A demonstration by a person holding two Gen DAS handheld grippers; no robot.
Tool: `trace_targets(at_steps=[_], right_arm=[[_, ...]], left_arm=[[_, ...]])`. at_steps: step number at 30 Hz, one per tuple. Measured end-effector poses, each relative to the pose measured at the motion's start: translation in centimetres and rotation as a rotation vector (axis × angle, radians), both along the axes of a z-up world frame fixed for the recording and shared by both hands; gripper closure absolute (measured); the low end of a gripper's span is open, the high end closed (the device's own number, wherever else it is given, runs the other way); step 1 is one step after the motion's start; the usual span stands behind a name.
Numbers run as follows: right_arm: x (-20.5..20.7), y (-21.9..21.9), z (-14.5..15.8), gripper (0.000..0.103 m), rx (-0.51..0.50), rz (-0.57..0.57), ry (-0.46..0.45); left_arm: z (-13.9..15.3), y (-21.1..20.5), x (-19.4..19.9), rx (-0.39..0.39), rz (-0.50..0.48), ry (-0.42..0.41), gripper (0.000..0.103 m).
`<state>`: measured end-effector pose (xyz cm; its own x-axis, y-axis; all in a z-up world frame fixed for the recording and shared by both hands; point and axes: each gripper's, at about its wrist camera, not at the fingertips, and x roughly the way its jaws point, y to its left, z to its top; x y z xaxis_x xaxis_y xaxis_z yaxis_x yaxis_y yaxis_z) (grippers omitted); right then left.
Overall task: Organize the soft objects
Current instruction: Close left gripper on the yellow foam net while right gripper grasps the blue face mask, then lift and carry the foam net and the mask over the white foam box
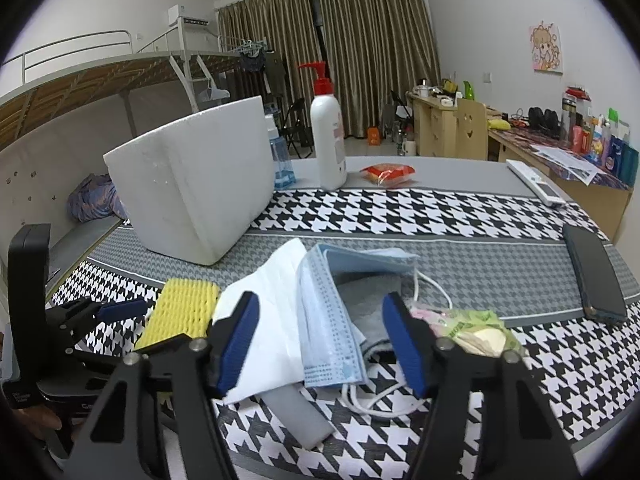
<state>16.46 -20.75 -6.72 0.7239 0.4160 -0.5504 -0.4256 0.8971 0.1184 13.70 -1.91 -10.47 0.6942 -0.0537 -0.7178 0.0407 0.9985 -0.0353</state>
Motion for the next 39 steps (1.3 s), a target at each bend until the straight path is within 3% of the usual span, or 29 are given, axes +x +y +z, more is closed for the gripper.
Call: trace_targets(at_steps=[10, 15, 18, 20, 23, 35, 39], right_arm=[[0.7, 0.3, -0.1, 0.054, -0.01, 0.003, 0.035], [1.4, 0.6, -0.4, 0.075, -0.021, 0.008, 0.065], [1.3, 0.8, -0.3, 0.086, -0.021, 0.011, 0.065], [1.2, 0.9, -0.2, 0.093, -0.024, 0.011, 0.063], [1.0, 1.0, 0.0, 0.096, -0.031, 0.006, 0.058], [0.1, 0.7, 2.2, 0.1, 0.002, 0.005, 0.008], [0.6, 0.9, 2.0, 0.099, -0.002, 0.008, 0.031]], left_arm=[[-0.1, 0.1, -0.5, -0.044, -0.032, 0.014, 0.056], [0.0, -0.1, -0.6, -0.058, -0.065, 0.018, 0.075], [0.1, -0.3, -0.5, -0.062, -0.089, 0.017, 0.081], [0.2, -0.2, -0.5, -0.067, -0.092, 0.016, 0.082], [0.5, 0.1, -0.6, -0.076, -0.094, 0.009, 0.082], [2.8, 1.4, -1.7, -0.078, -0.075, -0.062, 0.082], [3.6, 1.9, -1.8, -0.072, -0.068, -0.086, 0.082]])
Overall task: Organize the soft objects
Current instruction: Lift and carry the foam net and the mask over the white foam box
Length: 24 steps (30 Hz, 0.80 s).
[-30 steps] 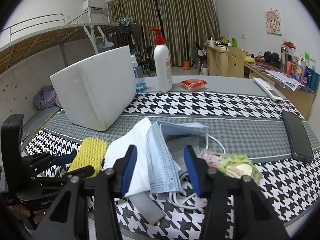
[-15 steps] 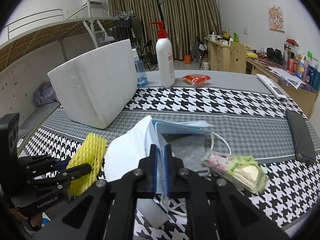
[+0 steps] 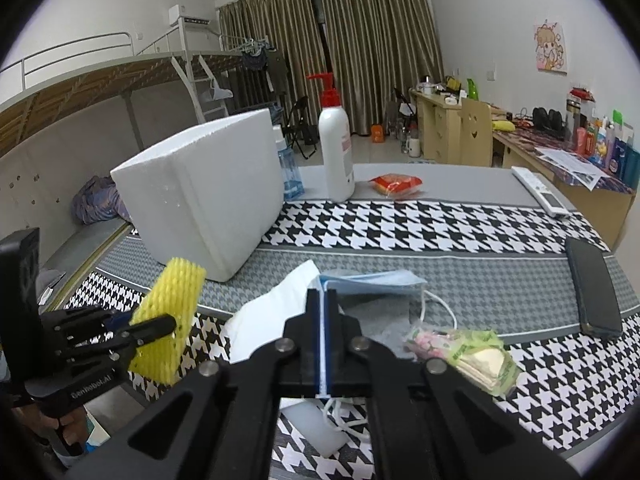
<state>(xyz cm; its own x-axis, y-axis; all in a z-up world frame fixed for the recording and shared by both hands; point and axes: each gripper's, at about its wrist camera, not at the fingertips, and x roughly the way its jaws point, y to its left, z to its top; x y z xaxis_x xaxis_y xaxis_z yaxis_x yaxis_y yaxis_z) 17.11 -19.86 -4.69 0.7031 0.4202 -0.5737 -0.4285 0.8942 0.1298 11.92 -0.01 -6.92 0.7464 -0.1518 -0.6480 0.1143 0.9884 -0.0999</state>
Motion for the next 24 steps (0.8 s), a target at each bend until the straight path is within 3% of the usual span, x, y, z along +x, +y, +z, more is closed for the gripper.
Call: trace_targets(at_steps=[1, 3, 4, 5, 13, 16, 19, 24], right_arm=[[0.3, 0.1, -0.2, 0.095, 0.003, 0.005, 0.015], [1.0, 0.1, -0.6, 0.074, 0.013, 0.003, 0.045], [1.2, 0.2, -0.7, 0.055, 0.013, -0.003, 0.047], [1.2, 0.3, -0.7, 0.045, 0.01, -0.002, 0.041], [2.7, 1.4, -1.7, 0.048, -0.017, 0.01, 0.077], [3.7, 1.6, -2.4, 0.09, -0.006, 0.022, 0.122], [3.9, 1.7, -2.5, 0.097, -0.002, 0.02, 0.117], [2.8, 1.6, -0.5, 0.097, 0.024, 0.02, 0.053]], left_arm=[[0.1, 0.1, 0.0, 0.0, 0.001, -0.004, 0.082], [0.2, 0.2, 0.0, -0.002, 0.0, -0.004, 0.082], [0.2, 0.2, 0.1, -0.001, 0.0, -0.002, 0.082], [0.2, 0.3, 0.1, 0.0, -0.003, 0.001, 0.082], [1.1, 0.8, 0.5, 0.005, 0.0, -0.028, 0.082], [1.3, 1.1, 0.7, 0.006, 0.007, -0.039, 0.082], [1.2, 1.4, 1.0, 0.004, 0.01, -0.039, 0.082], [1.6, 1.7, 1.0, 0.005, 0.008, -0.055, 0.082]])
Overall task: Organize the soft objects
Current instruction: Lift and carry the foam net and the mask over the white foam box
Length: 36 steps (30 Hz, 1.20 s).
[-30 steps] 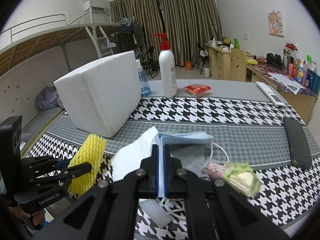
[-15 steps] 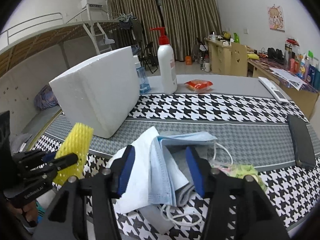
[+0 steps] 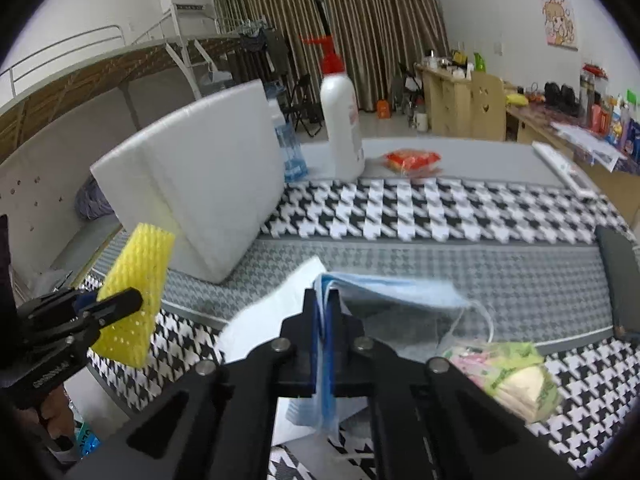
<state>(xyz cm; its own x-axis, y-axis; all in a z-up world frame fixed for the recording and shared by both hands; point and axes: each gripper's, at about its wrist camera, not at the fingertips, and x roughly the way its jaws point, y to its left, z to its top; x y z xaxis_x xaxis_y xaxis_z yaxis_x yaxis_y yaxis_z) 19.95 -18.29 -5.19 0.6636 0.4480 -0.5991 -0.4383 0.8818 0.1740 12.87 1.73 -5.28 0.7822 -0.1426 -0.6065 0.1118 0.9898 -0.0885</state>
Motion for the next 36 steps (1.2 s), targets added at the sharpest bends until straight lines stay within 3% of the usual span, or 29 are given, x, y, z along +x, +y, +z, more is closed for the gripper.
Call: trace_targets(at_steps=[12, 36], right_arm=[[-1.4, 0.1, 3.7, 0.097, 0.007, 0.003, -0.137], [-2.7, -1.0, 8.6, 0.097, 0.113, -0.003, -0.275]], left_arm=[[2.6, 0.6, -0.8, 0.005, -0.015, -0.086, 0.082], [7.3, 1.1, -1.7, 0.007, -0.016, -0.208, 0.082]])
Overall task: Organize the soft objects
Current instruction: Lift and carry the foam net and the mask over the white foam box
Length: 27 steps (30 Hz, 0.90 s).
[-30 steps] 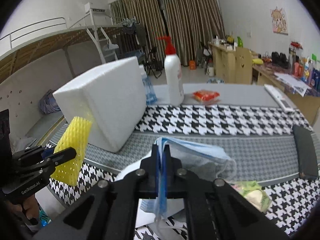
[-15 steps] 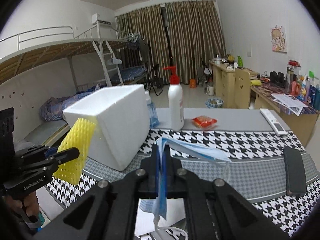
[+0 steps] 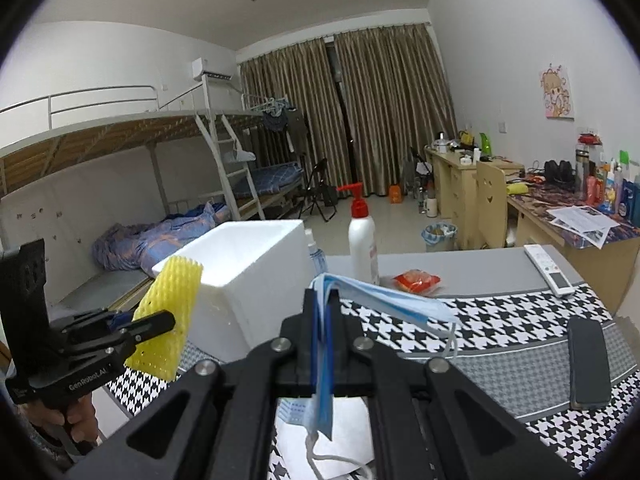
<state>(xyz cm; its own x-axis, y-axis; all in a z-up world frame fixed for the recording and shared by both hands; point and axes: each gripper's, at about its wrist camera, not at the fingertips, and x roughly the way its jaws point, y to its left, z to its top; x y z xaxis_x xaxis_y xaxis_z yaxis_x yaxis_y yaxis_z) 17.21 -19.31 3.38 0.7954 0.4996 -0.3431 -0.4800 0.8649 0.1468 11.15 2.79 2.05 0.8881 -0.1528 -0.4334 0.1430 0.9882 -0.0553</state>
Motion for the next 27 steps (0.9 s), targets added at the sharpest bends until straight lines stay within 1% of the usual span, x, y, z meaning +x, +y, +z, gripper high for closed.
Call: trace_targets(at_steps=[9, 17, 21, 27], right_arm=[[-0.1, 0.5, 0.8, 0.097, -0.016, -0.005, -0.033], [0.2, 1.1, 1.6, 0.097, -0.023, -0.002, -0.064], [0.2, 1.9, 1.9, 0.097, -0.051, -0.004, -0.106], [1.0, 2.7, 2.3, 0.097, -0.054, 0.001, -0.103]], left_arm=[[1.6, 0.1, -0.3, 0.019, 0.0, -0.051, 0.082], [3.0, 0.7, 0.4, 0.039, 0.027, -0.092, 0.082], [3.3, 1.1, 0.7, 0.046, 0.046, -0.113, 0.082], [3.7, 2.1, 1.2, 0.045, 0.078, -0.119, 0.082]])
